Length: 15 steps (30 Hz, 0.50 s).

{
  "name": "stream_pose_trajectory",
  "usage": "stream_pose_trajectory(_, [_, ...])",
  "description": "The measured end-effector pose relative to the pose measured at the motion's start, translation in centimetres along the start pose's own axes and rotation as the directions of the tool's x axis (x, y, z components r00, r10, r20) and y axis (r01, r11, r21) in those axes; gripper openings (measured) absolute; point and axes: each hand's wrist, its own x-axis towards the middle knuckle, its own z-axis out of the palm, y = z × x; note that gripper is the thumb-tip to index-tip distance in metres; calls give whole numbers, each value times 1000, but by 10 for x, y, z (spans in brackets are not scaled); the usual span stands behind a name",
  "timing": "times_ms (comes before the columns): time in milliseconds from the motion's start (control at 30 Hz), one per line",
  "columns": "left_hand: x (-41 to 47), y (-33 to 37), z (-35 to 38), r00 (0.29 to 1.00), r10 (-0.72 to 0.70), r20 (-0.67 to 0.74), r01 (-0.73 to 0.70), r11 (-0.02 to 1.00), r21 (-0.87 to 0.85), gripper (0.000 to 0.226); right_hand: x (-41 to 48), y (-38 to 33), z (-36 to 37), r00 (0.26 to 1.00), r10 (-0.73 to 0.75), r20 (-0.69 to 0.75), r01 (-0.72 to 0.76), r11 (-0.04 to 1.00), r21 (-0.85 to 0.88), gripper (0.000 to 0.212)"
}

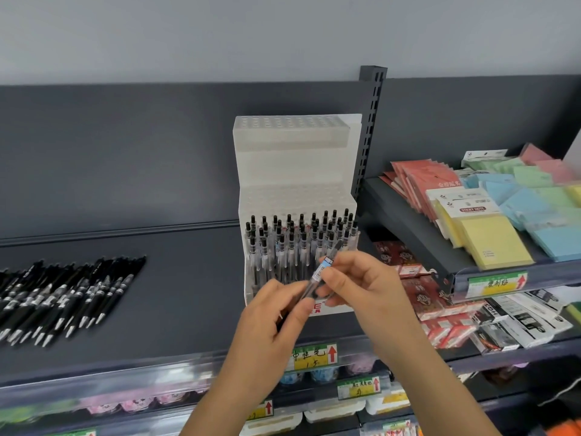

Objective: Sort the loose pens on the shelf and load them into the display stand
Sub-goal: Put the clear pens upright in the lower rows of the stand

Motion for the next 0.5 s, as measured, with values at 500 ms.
stream_pose_trajectory(500, [9, -42, -28, 861, -269, -431, 338, 937, 90, 22, 25, -24, -58, 838, -311, -449, 190, 937, -294, 12])
